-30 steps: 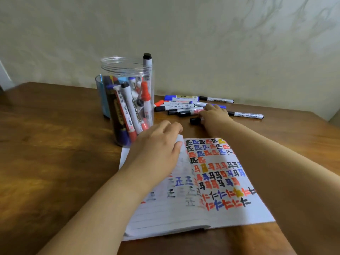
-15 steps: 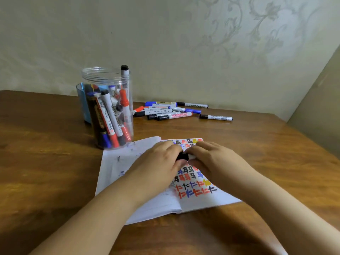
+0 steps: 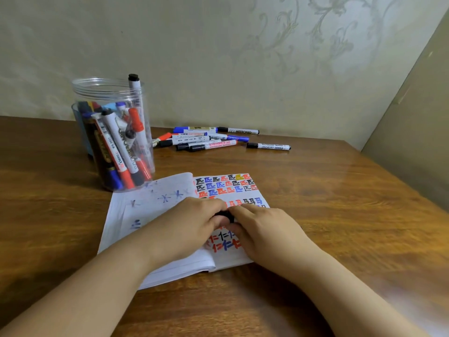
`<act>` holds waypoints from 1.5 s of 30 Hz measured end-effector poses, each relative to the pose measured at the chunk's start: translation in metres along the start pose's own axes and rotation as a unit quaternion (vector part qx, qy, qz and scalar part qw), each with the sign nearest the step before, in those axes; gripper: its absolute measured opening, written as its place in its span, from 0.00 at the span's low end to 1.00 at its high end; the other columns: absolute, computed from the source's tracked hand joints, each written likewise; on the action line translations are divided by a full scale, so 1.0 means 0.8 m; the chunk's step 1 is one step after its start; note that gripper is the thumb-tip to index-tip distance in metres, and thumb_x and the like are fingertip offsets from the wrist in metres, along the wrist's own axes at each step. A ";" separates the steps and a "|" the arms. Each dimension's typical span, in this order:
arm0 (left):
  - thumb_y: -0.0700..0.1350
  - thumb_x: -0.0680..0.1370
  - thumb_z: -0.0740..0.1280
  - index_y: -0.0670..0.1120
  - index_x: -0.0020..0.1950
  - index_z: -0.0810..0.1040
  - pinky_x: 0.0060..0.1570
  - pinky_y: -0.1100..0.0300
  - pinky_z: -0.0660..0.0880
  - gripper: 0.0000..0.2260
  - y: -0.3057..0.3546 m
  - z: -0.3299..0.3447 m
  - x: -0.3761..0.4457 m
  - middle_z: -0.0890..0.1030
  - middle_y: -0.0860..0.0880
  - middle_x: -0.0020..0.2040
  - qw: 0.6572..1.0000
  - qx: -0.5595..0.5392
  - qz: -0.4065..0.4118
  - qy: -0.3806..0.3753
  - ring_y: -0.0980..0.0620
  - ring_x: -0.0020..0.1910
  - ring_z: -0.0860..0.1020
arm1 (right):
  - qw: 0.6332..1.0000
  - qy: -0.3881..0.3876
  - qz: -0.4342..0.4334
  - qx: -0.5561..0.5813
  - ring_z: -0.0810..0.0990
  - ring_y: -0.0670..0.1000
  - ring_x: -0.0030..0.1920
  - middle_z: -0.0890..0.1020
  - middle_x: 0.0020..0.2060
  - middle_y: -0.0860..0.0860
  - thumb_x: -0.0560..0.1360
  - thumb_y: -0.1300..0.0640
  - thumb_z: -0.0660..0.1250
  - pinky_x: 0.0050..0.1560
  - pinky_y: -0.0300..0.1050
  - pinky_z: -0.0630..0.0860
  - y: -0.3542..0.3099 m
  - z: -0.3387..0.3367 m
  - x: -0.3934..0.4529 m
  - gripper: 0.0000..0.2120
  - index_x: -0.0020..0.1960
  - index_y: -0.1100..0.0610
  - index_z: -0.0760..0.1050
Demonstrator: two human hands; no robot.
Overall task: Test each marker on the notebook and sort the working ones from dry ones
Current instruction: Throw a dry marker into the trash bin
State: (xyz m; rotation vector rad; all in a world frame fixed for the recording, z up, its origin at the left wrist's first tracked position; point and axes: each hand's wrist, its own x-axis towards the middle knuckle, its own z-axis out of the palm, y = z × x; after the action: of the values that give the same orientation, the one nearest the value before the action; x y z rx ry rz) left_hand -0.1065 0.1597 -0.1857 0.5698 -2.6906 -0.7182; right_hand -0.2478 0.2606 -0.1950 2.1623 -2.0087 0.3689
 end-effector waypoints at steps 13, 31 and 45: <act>0.49 0.78 0.61 0.49 0.52 0.75 0.46 0.59 0.71 0.07 -0.004 0.002 -0.002 0.79 0.52 0.46 1.000 0.017 0.018 0.000 0.56 0.45 0.75 | 0.994 -0.045 0.042 0.093 0.77 0.51 0.51 0.79 0.52 0.49 0.79 0.49 0.58 0.48 0.48 0.74 -0.002 -0.011 0.000 0.11 0.57 0.53 0.73; 0.45 0.77 0.64 0.48 0.49 0.75 0.40 0.67 0.67 0.03 0.000 0.001 -0.003 0.78 0.53 0.43 0.997 0.018 0.069 0.031 0.58 0.41 0.72 | 0.990 -0.085 0.069 0.094 0.76 0.48 0.45 0.80 0.48 0.47 0.79 0.48 0.59 0.43 0.43 0.73 -0.002 -0.025 -0.002 0.08 0.54 0.50 0.73; 0.48 0.80 0.56 0.51 0.46 0.67 0.49 0.59 0.70 0.04 -0.002 -0.003 -0.002 0.73 0.54 0.45 0.996 0.064 0.061 -0.015 0.54 0.47 0.73 | 1.000 0.001 -0.017 -0.010 0.79 0.53 0.36 0.80 0.41 0.50 0.80 0.49 0.50 0.30 0.45 0.69 -0.015 -0.006 -0.001 0.15 0.51 0.56 0.72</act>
State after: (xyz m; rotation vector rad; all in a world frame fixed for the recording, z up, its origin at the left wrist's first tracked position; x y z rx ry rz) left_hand -0.1035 0.1585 -0.1850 0.4240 -2.7862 -0.5286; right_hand -0.2365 0.2640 -0.1901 2.1817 -1.9638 0.3445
